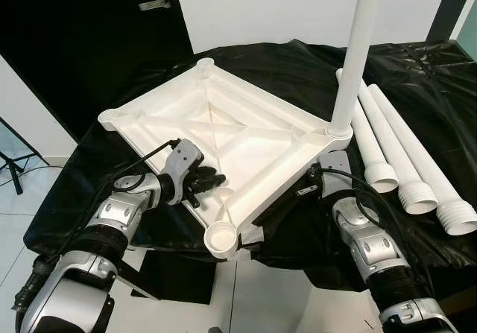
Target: Building children table
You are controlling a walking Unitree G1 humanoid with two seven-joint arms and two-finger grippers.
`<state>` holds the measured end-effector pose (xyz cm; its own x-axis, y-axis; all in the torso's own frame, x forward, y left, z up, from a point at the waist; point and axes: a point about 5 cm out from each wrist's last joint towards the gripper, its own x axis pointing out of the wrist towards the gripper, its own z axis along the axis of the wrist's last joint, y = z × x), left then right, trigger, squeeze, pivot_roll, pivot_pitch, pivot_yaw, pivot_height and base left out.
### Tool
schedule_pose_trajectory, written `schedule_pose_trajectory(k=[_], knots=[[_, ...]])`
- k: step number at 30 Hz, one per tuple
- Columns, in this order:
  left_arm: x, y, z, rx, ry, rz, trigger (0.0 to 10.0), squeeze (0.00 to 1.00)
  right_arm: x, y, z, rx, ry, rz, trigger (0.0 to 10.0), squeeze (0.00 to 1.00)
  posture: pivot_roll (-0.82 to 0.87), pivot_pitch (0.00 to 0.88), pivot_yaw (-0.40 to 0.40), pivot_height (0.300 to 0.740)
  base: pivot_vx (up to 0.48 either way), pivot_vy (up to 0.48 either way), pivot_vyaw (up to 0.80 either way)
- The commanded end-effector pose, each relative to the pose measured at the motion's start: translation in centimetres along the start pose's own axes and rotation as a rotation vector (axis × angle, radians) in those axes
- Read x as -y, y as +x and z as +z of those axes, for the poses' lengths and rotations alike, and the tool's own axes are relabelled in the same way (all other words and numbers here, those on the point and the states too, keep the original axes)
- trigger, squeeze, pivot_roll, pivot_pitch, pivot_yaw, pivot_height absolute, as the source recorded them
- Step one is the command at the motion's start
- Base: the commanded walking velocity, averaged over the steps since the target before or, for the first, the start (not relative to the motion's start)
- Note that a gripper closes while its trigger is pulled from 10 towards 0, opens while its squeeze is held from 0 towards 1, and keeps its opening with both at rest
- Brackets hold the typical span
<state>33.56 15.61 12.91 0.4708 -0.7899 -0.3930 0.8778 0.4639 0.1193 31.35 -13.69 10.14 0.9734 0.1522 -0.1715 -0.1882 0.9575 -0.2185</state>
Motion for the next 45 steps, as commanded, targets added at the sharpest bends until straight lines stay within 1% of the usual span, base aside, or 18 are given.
schedule_pose_trajectory(k=[1, 7, 9, 10, 12, 13, 17, 20, 22, 23, 24, 27, 32, 37, 38, 40, 43, 45], knots=[[2.1, -1.5, -0.2, -0.055, 0.035, -0.559, 10.0, 0.00, -0.4, -0.2, -0.2, -0.013, 0.007, 0.007, 10.0, 0.00, -0.17, 0.000, 0.122, 0.740, 0.000, 0.000, 0.00], [1.6, -2.1, -0.2, -0.070, 0.046, -0.563, 10.0, 0.00, -0.5, -0.2, -0.2, -0.012, 0.010, 0.006, 10.0, 0.00, -0.17, 0.000, 0.120, 0.740, 0.000, 0.000, 0.00], [1.0, -2.6, -0.2, -0.117, 0.073, -0.552, 10.0, 0.00, -0.4, -0.2, -0.1, -0.011, 0.010, 0.004, 10.0, 0.00, -0.17, 0.000, 0.122, 0.740, 0.000, 0.000, 0.00], [1.0, -2.6, -0.2, -0.117, 0.073, -0.552, 10.0, 0.00, -0.4, -0.2, -0.1, -0.011, 0.010, 0.004, 10.0, 0.00, -0.17, 0.000, 0.122, 0.740, 0.000, 0.000, 0.00], [1.2, -2.6, -0.9, -0.186, 0.105, -0.560, 10.0, 0.00, -0.3, -0.2, -0.1, -0.010, 0.011, 0.001, 10.0, 0.00, -0.17, 0.000, 0.122, 0.740, 0.000, 0.000, 0.00], [1.2, -2.6, -0.9, -0.186, 0.105, -0.560, 10.0, 0.00, -0.3, -0.2, -0.1, -0.010, 0.011, 0.001, 10.0, 0.00, -0.17, 0.000, 0.122, 0.740, 0.000, 0.000, 0.00], [4.0, -0.9, -2.0, -0.218, 0.097, -0.693, 10.0, 0.00, -0.6, 0.0, 0.1, -0.006, 0.018, 0.005, 10.0, 0.00, -0.16, 0.000, 0.124, 0.740, 0.000, 0.000, 0.00], [4.4, -0.7, -2.1, -0.219, 0.096, -0.710, 10.0, 0.00, -0.6, 0.0, 0.2, -0.006, 0.018, 0.006, 10.0, 0.00, -0.16, 0.000, 0.124, 0.740, 0.000, 0.000, 0.00], [5.0, 0.3, -2.2, -0.206, 0.092, -0.718, 10.0, 0.00, -0.6, 0.0, 0.3, -0.003, 0.019, 0.005, 10.0, 0.00, -0.16, 0.000, 0.124, 0.740, 0.000, 0.000, 0.00], [5.0, 0.3, -2.2, -0.206, 0.092, -0.718, 10.0, 0.00, -0.6, 0.0, 0.3, -0.003, 0.019, 0.005, 10.0, 0.00, -0.16, 0.000, 0.124, 0.740, 0.000, 0.000, 0.00], [5.1, 1.0, -2.1, -0.198, 0.100, -0.704, 10.0, 0.00, -0.5, 0.0, 0.4, -0.001, 0.020, 0.002, 10.0, 0.00, -0.17, 0.000, 0.124, 0.740, 0.000, 0.000, 0.00], [4.8, 1.3, -2.0, -0.199, 0.113, -0.688, 10.0, 0.00, -0.5, -0.1, 0.4, 0.000, 0.020, 0.000, 10.0, 0.00, -0.17, 0.000, 0.124, 0.740, 0.000, 0.000, 0.00], [4.7, 1.4, -1.7, -0.200, 0.124, -0.727, 10.0, 0.00, -0.4, -0.2, 0.3, -0.002, 0.020, -0.007, 10.0, 0.00, -0.17, 0.000, 0.130, 0.740, 0.000, 0.000, 0.00], [6.5, 2.8, -0.8, -0.124, 0.110, -0.783, 10.0, 0.00, -0.4, -0.2, 0.3, -0.003, 0.023, -0.012, 10.0, 0.00, -0.17, 0.000, 0.131, 0.740, 0.000, 0.000, 0.00], [6.5, 2.8, -0.8, -0.124, 0.110, -0.783, 10.0, 0.00, -0.4, -0.2, 0.3, -0.003, 0.023, -0.012, 10.0, 0.00, -0.17, 0.000, 0.131, 0.740, 0.000, 0.000, 0.00], [7.6, 3.5, -0.8, -0.106, 0.105, -0.807, 10.0, 0.00, -0.4, -0.1, 0.3, -0.005, 0.025, -0.012, 10.0, 0.00, -0.17, 0.000, 0.129, 0.740, 0.000, 0.000, 0.00], [8.4, 4.1, -1.0, -0.089, 0.095, -0.827, 10.0, 0.00, -0.3, -0.1, 0.2, -0.011, 0.025, -0.007, 10.0, 0.00, -0.18, 0.000, 0.128, 0.740, 0.000, 0.000, 0.00], [8.4, 4.1, -1.0, -0.085, 0.091, -0.829, 10.0, 0.00, -0.3, 0.0, 0.1, -0.013, 0.024, -0.004, 10.0, 0.00, -0.18, 0.000, 0.128, 0.740, 0.000, 0.000, 0.00]])
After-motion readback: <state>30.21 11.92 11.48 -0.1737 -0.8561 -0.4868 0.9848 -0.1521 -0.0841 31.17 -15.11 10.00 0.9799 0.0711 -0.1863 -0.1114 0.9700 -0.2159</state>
